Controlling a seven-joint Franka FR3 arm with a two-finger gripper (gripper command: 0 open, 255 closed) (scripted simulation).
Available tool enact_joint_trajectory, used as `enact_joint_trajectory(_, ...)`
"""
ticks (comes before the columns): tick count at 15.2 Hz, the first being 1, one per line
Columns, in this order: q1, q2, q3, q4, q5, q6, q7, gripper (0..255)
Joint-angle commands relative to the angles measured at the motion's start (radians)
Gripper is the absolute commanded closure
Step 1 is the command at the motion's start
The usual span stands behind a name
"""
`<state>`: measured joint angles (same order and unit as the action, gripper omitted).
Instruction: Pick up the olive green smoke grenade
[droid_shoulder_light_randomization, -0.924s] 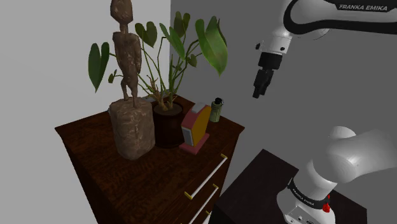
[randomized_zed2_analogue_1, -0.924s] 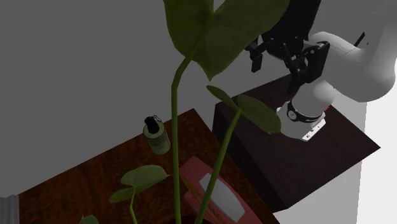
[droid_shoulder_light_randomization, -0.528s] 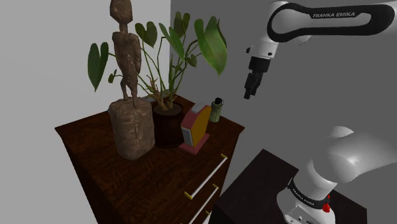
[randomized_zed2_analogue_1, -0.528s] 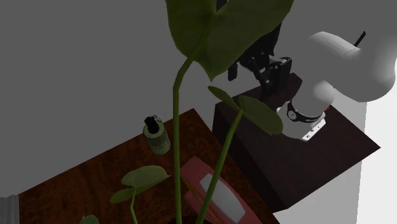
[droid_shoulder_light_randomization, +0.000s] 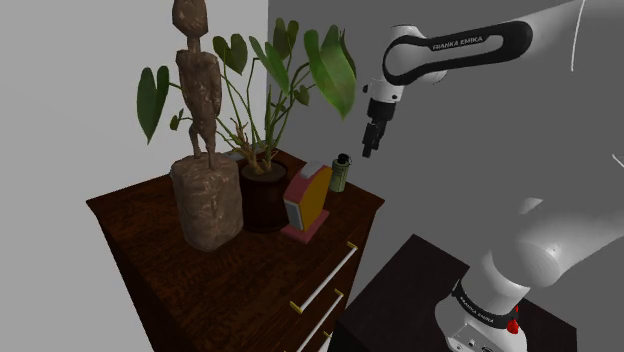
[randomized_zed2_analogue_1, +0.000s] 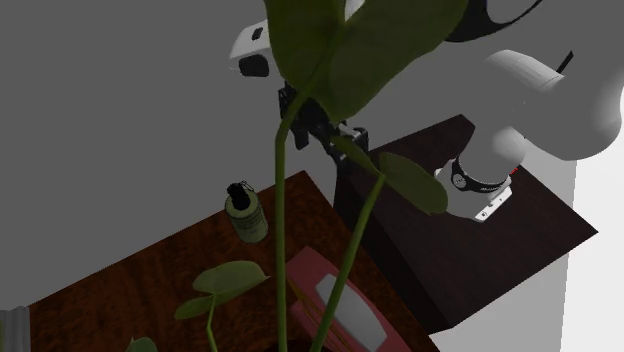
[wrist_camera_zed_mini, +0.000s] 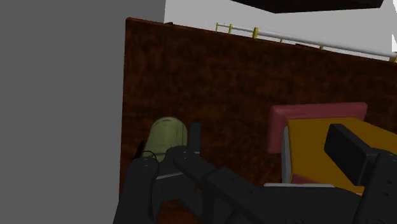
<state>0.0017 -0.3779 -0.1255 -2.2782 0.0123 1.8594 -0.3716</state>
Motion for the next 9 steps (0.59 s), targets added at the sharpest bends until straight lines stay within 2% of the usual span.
enact_joint_trajectory(1,0.003,0.074,-0.006,0.033,-0.008,0.049,-0.028,0)
enact_joint_trajectory(9,0.004,0.363,-0.028,0.224,-0.027,0.182,-0.138,0)
